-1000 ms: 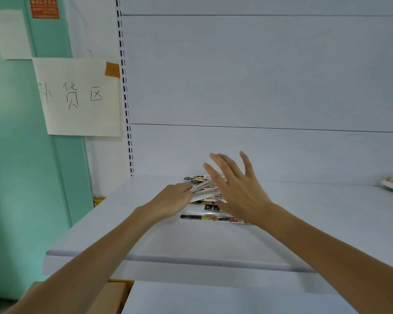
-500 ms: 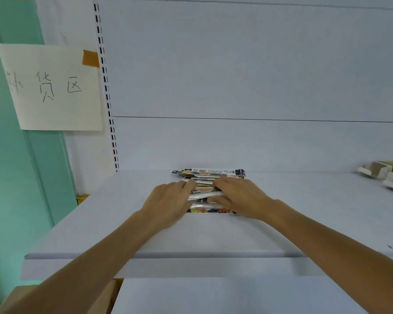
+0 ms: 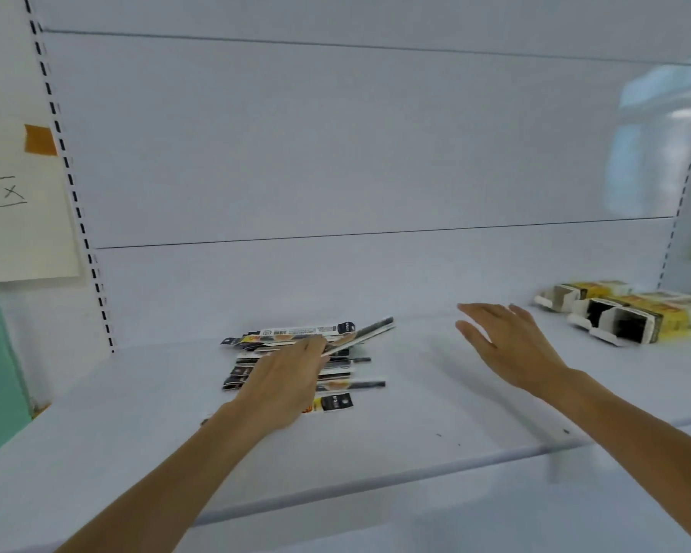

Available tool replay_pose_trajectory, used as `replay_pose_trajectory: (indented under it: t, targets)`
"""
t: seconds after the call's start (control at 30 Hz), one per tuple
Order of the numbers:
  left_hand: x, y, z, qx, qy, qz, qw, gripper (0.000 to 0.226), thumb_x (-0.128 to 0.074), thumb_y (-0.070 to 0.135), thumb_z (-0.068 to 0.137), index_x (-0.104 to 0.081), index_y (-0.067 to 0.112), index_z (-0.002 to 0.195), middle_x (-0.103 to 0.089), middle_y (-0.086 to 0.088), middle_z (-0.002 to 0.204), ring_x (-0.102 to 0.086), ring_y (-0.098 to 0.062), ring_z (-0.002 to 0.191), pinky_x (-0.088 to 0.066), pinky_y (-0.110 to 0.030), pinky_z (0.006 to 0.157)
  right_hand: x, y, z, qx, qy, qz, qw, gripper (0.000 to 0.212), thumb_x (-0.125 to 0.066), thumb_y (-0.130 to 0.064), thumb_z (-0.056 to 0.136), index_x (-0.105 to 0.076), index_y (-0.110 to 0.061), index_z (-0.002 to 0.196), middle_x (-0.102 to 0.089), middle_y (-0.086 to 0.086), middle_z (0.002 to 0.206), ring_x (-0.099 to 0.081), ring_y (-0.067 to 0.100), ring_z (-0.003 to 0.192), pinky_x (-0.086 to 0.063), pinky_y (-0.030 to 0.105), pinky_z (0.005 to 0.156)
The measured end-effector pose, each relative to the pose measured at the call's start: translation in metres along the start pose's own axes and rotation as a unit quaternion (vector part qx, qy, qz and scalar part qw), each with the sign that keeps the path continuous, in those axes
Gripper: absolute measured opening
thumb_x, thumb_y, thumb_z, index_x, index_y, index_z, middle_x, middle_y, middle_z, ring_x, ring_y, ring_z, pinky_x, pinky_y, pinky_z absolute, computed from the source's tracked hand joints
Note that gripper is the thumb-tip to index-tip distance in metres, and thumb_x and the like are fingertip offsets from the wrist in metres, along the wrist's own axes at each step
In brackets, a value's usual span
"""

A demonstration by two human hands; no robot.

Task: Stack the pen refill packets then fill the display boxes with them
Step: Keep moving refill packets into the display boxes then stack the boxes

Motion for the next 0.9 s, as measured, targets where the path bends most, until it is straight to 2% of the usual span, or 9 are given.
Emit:
replay_pose_trajectory:
  t: [0.07, 0.17, 0.23, 0.3, 0.4, 0.47, 0.53, 0.67, 0.9]
  targets:
    - [-0.002, 0.026, 0.017, -0.008, 0.001, -0.015, 1.000, 0.019, -0.026, 0.023, 0.101, -0.038, 0.013, 0.113, -0.053, -0.004, 0.103, -0.055, -0.027, 0.095, -0.038, -0.035, 0.073, 0.017, 0.036, -0.012, -0.037, 0.021, 0.000, 0.999, 0.043, -0.033, -0.039, 0.098, -0.049, -0.018, 0.132, -0.052, -0.001, 0.136, -0.043, 0.017, 0.128, -0.022, 0.039, 0.112]
    - [-0.010, 0.079, 0.043, -0.016, -0.010, -0.051, 0.999, 0.024, -0.025, 0.029, 0.101, -0.040, 0.014, 0.112, -0.055, -0.004, 0.106, -0.054, -0.029, 0.098, -0.039, -0.037, 0.077, 0.046, 0.090, -0.035, -0.072, 0.048, -0.020, 0.996, 0.055, -0.025, -0.049, 0.094, -0.060, -0.016, 0.119, -0.063, 0.003, 0.121, -0.055, 0.024, 0.115, -0.037, 0.045, 0.102]
    - [-0.018, 0.127, 0.060, -0.021, -0.018, -0.066, 0.997, 0.024, -0.027, 0.032, 0.099, -0.043, 0.015, 0.105, -0.057, -0.004, 0.100, -0.054, -0.029, 0.091, -0.038, -0.035, 0.073, 0.070, 0.132, -0.055, -0.097, 0.065, -0.027, 0.993, 0.048, -0.023, -0.044, 0.093, -0.064, -0.020, 0.096, -0.066, 0.002, 0.097, -0.060, 0.025, 0.098, -0.043, 0.038, 0.086]
    - [-0.021, 0.152, 0.070, -0.008, -0.012, -0.076, 0.997, 0.023, -0.030, 0.036, 0.098, -0.043, 0.017, 0.096, -0.056, -0.001, 0.089, -0.050, -0.026, 0.079, -0.032, -0.032, 0.068, 0.079, 0.156, -0.063, -0.121, 0.029, -0.036, 0.992, 0.036, -0.028, -0.035, 0.095, -0.059, -0.020, 0.084, -0.061, -0.002, 0.089, -0.057, 0.024, 0.093, -0.040, 0.035, 0.081]
    - [-0.031, 0.214, 0.088, -0.010, -0.021, -0.093, 0.995, 0.030, -0.033, 0.048, 0.095, -0.041, 0.021, 0.088, -0.051, 0.004, 0.078, -0.047, -0.021, 0.073, -0.032, -0.031, 0.066, 0.096, 0.211, -0.084, -0.155, -0.005, -0.064, 0.986, 0.035, -0.034, -0.035, 0.099, -0.061, -0.018, 0.112, -0.062, -0.001, 0.118, -0.053, 0.022, 0.112, -0.040, 0.036, 0.092]
    - [-0.035, 0.258, 0.099, -0.023, -0.018, -0.116, 0.993, 0.038, -0.029, 0.054, 0.094, -0.042, 0.021, 0.082, -0.049, 0.005, 0.072, -0.047, -0.020, 0.070, -0.033, -0.030, 0.065, 0.103, 0.250, -0.100, -0.186, -0.030, -0.064, 0.980, 0.041, -0.033, -0.038, 0.099, -0.052, -0.017, 0.129, -0.053, 0.001, 0.134, -0.045, 0.021, 0.125, -0.036, 0.036, 0.100]
    - [-0.041, 0.298, 0.110, -0.037, -0.011, -0.137, 0.990, 0.039, -0.022, 0.048, 0.097, -0.040, 0.020, 0.077, -0.050, 0.003, 0.072, -0.048, -0.020, 0.069, -0.034, -0.030, 0.065, 0.109, 0.286, -0.118, -0.212, -0.053, -0.066, 0.974, 0.046, -0.031, -0.040, 0.100, -0.039, -0.018, 0.140, -0.042, 0.000, 0.145, -0.035, 0.020, 0.133, -0.030, 0.037, 0.106]
    - [-0.055, 0.356, 0.133, -0.054, 0.003, -0.128, 0.990, 0.032, -0.023, 0.032, 0.100, -0.045, 0.017, 0.083, -0.048, 0.003, 0.075, -0.047, -0.017, 0.071, -0.032, -0.029, 0.063, 0.120, 0.334, -0.144, -0.231, -0.058, -0.043, 0.970, 0.048, -0.030, -0.039, 0.100, -0.032, -0.019, 0.143, -0.037, 0.000, 0.147, -0.031, 0.019, 0.135, -0.027, 0.036, 0.108]
    - [-0.078, 0.411, 0.165, -0.051, -0.031, -0.191, 0.980, 0.028, -0.029, 0.032, 0.098, -0.047, 0.021, 0.081, -0.054, 0.002, 0.081, -0.051, -0.018, 0.075, -0.033, -0.030, 0.063, 0.125, 0.388, -0.159, -0.237, -0.055, -0.028, 0.970, 0.047, -0.033, -0.036, 0.100, -0.034, -0.017, 0.143, -0.038, 0.002, 0.147, -0.032, 0.020, 0.135, -0.026, 0.036, 0.110]
Point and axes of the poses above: each hand's wrist, its own z-axis towards the middle knuckle, its own x-axis out of the back of the hand, y = z × x, the point moved 5 cm from there along z, towards the middle knuckle
